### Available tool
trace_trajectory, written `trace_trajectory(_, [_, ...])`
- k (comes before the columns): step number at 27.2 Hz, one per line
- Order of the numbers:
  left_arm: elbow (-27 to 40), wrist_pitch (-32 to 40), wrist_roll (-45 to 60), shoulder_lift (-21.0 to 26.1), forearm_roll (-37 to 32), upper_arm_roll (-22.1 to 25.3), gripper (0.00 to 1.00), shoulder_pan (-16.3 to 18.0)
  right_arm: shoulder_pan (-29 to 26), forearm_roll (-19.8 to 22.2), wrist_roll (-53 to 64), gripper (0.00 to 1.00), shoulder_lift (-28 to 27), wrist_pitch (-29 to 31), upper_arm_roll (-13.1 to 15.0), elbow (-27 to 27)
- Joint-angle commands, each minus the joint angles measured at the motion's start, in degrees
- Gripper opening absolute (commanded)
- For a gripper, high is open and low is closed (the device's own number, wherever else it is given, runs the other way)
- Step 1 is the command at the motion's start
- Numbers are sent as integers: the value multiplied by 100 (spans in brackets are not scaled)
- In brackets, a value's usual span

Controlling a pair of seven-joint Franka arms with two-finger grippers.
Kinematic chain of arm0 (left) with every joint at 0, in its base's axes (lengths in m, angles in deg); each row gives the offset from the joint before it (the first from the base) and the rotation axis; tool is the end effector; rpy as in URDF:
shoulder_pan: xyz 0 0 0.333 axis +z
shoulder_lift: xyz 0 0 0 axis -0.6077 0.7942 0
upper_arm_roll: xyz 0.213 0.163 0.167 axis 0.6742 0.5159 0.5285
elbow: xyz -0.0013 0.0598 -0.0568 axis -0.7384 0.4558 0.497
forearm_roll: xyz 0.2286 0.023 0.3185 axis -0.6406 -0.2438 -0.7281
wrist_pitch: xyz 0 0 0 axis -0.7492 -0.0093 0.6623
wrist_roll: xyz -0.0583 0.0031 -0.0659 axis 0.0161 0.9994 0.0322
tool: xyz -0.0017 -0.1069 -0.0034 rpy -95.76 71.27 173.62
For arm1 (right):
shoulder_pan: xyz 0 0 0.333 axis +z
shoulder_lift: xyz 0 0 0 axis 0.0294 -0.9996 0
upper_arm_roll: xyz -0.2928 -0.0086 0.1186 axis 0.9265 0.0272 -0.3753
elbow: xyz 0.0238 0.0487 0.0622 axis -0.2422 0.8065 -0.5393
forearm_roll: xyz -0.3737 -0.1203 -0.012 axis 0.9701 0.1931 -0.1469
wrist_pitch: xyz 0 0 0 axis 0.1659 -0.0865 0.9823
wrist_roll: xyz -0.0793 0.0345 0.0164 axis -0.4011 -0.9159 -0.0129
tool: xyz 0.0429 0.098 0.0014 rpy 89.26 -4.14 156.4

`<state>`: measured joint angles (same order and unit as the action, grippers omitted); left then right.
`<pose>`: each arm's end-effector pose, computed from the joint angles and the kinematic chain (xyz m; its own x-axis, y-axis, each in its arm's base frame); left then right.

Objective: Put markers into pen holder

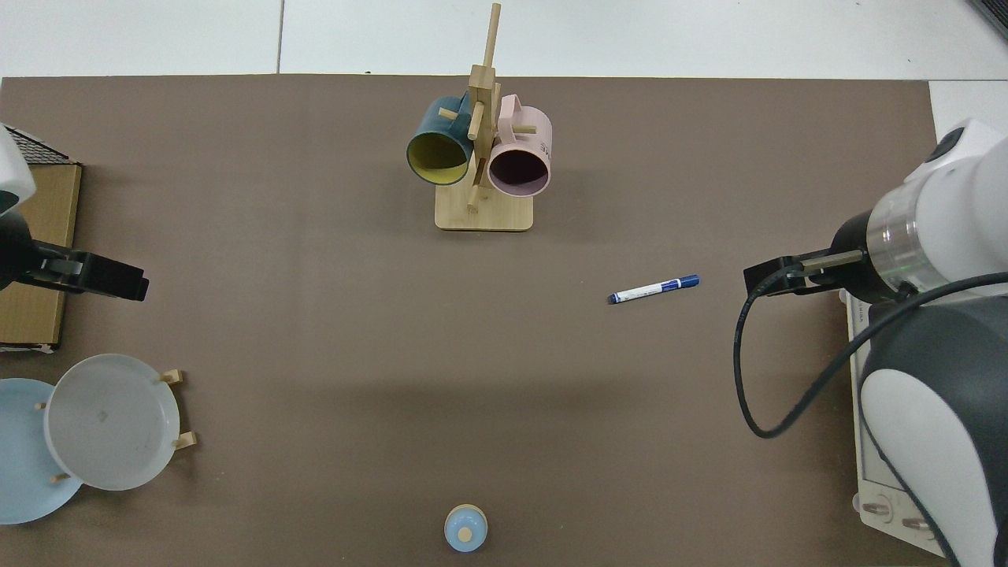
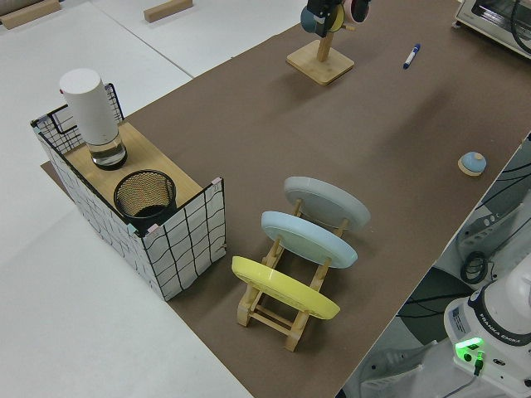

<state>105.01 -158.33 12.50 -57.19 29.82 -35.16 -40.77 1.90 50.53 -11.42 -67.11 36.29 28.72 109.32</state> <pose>0.5490 -0.0282 0.6442 0.9733 -0.2275 -0.0297 -0.2267 -0.9736 0.0271 0.5433 0.1000 0.6117 0.9951 0.0986 -0.0013 0.0986 -0.9951 0.0071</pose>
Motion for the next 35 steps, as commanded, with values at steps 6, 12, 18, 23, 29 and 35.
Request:
trace_trajectory(6, [56,77,25,-74,43,-51,100,71,-42,-136,128,100,82,-90,1,18])
trace_trajectory(12, [56,77,34,-74,43,-51,100,71,-42,-136,128,100,91,-72,1,26])
trace_trajectory(18, [47,77,43,-74,43,-51,100,71,-50,-136,119,100,91,-90,1,35])
trace_trajectory(23, [47,86,69,-74,34,-50,100,62,-77,-127,-318,100,100,-63,10,62])
trace_trajectory(29, [47,121,69,-74,34,-42,100,80,-15,-162,-2873,100,126,42,-8,79])
trace_trajectory(35, [47,130,60,-74,26,-42,100,80,257,-198,-5106,100,187,314,-17,202])
